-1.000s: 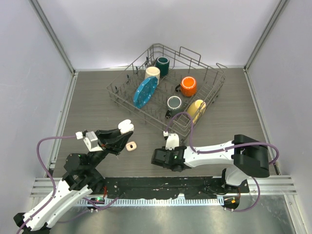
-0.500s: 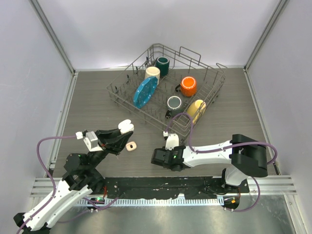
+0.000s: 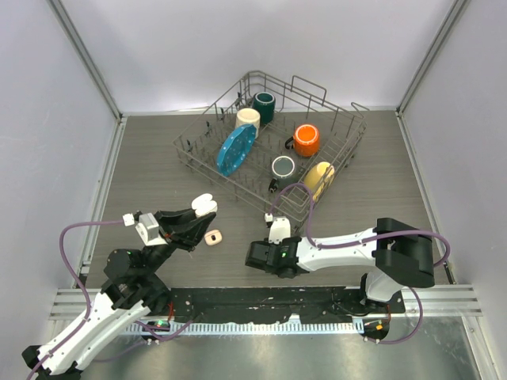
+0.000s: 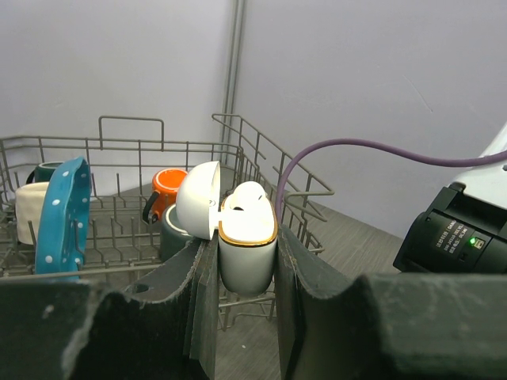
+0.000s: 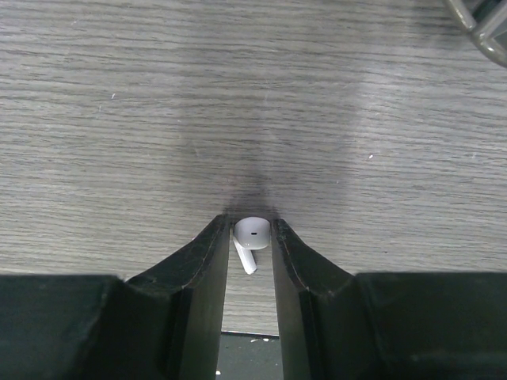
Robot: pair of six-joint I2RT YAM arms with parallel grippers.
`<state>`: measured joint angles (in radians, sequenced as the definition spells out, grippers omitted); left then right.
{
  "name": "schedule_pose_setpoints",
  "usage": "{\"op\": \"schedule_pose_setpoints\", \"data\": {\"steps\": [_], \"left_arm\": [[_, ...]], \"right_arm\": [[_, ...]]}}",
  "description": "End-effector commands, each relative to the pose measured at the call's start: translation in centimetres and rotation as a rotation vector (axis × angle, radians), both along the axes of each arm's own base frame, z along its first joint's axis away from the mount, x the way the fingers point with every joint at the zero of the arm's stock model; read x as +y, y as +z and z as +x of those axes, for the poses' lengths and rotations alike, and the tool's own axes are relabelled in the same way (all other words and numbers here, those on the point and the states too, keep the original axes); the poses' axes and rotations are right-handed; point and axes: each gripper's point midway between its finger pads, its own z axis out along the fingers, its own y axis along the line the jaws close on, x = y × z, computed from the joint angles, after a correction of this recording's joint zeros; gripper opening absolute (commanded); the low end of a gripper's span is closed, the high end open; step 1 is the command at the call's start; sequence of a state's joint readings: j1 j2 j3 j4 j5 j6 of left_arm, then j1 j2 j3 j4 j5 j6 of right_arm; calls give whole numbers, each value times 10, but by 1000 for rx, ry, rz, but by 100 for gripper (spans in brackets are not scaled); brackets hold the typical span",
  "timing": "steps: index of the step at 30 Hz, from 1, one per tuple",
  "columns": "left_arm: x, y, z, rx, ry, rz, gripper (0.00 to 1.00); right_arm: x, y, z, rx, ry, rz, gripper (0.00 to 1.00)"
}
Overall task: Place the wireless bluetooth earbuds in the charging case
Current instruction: Pick up the earbud from the center of the board.
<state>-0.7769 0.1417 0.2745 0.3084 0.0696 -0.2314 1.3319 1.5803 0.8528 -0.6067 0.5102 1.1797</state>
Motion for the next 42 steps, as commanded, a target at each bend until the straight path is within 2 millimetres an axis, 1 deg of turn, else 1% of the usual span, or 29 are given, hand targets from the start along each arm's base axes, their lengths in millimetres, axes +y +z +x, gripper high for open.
{"op": "schedule_pose_setpoints", "data": {"steps": [1,4,5,8,12,21,31,32,33,37,40,41,42], "left_arm": [[5,15,-2,-28,11,-38,0],[5,15,-2,-28,13,-38,0],[5,15,-2,-28,11,-38,0],[6,16,-3,-30,10,-40,0],[6,15,-2,-27,12,-39,0],[5,13,-1,-22,12,-35,0],[5,14,-1,-23,15,-39,0],[5,14,-1,-21,14,-38,0],[5,13,-1,-20,14,-37,0],[4,13,-1,-20,13,-35,0],[4,13,0,-16,14,-33,0],[4,13,0,-16,13,-32,0],[4,13,-1,-16,11,-32,0]], "right_arm": [[4,4,7,-32,-5,-1,34],[3,6,8,-38,-7,-3,34],[3,6,8,-38,-9,0,38],[2,6,9,-38,-13,1,41],[0,5,10,-34,-25,7,42],[0,4,10,-26,-26,14,33],[0,4,8,-14,-19,18,33],[-1,3,8,-14,-17,14,32],[0,4,8,-13,-17,18,29],[2,7,9,-23,-12,23,22],[7,16,13,-49,8,35,17],[11,22,14,-61,21,52,14],[17,30,15,-77,52,59,13]]}}
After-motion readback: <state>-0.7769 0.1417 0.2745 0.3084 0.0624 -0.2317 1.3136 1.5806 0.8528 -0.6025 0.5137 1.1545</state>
